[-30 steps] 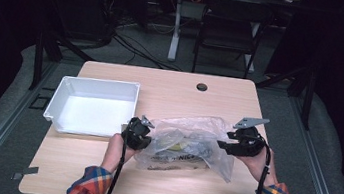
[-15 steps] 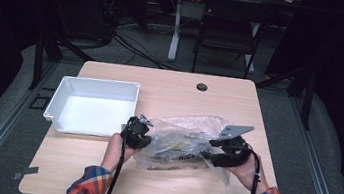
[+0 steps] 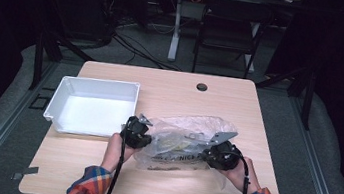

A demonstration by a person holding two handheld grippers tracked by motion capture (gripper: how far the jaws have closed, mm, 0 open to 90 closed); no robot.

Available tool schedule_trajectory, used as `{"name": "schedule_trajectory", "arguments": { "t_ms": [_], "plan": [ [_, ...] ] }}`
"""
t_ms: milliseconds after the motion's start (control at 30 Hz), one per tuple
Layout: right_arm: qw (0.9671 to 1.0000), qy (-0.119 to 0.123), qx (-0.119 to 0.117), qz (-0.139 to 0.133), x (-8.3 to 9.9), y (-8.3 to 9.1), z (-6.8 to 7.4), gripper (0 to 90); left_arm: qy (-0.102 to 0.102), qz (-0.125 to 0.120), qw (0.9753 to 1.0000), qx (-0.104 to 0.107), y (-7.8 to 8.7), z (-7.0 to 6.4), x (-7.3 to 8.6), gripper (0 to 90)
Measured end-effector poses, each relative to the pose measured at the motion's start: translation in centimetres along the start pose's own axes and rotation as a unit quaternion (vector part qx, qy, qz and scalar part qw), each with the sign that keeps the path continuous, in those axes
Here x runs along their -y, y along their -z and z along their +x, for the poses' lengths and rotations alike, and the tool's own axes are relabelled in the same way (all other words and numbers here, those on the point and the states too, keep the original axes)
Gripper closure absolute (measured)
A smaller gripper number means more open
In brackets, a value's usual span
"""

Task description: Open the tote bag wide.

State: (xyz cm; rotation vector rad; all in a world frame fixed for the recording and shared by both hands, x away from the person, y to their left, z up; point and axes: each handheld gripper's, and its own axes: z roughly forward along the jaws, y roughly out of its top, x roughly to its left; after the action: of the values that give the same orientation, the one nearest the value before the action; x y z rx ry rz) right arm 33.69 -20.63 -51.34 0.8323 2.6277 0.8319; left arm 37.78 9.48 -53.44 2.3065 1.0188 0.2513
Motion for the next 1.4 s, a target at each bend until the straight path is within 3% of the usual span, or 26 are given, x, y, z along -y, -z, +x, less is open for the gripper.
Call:
{"name": "schedule_trajectory", "arguments": {
  "t_ms": [133,400,633,900,1233,1400],
  "plan": [
    [1.0,0.002,-0.003,0.003,0.2,-0.1,-0.1,90.0,0.002,-0.006,1.0,-0.001,0.1,0.0,0.0,88.6],
    [0.9995,-0.008,-0.032,0.001,0.8,0.2,0.3,90.0,0.009,-0.014,0.9998,-0.013,0.2,0.3,0.1,89.1],
    [0.9984,-0.007,-0.051,0.024,2.2,-0.1,0.7,90.0,0.019,-0.02,0.999,-0.034,0.4,0.9,0.0,89.3],
    [0.9966,-0.004,-0.071,0.041,3.0,-0.5,1.3,90.0,0.041,-0.042,0.996,-0.067,0.7,1.9,-0.5,89.6],
    [0.9934,0.013,-0.087,0.073,4.0,-0.7,2.0,90.0,0.04,-0.026,0.9911,-0.124,-0.6,2.0,-1.5,89.6],
    [0.9907,0.015,-0.102,0.09,4.6,-1.0,2.2,90.0,0.039,-0.008,0.99,-0.135,-1.5,2.1,-1.7,89.6]
  ]
}}
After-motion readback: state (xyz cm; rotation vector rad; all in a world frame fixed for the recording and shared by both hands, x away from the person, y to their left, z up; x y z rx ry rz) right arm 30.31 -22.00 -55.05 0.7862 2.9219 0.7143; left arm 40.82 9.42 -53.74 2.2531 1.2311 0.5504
